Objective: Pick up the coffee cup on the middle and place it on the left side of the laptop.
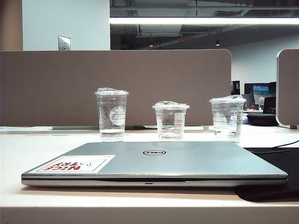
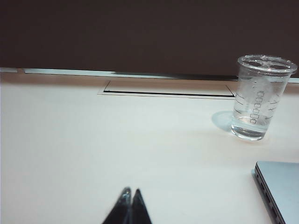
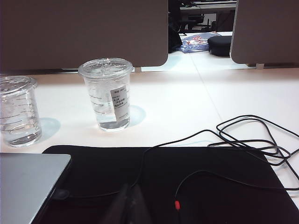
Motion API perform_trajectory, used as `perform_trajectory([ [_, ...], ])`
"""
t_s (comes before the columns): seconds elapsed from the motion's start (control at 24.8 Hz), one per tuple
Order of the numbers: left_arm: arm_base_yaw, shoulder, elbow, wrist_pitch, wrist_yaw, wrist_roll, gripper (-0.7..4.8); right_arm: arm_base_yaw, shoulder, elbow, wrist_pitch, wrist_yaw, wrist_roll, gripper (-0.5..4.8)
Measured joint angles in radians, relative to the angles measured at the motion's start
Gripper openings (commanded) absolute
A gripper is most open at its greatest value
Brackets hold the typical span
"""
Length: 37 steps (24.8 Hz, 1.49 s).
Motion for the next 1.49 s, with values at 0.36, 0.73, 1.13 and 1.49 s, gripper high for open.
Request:
perform_trajectory([
  [0.36,0.000,0.000,0.000,0.000,0.000,0.000,-0.05,0.000,0.000,0.000,0.000,0.000,0.000,-0.04],
  [0.73,0.000,0.000,0.000,0.015,0.139,-0.012,-0.05,0.153,0.090,0.000,0.002,0.002,0.000,-0.05],
  [1.13,-0.008,0.000,0.013,0.030,0.377,-0.151,-0.06,0.377,0.172,0.000,0.000,-0.001,0.000,-0.05],
  [1.49,-0.080,0.188,0.126,0.083,0.379,-0.141,-0.05,0.404,0.212,0.000,0.000,-0.001,0.000,-0.05],
])
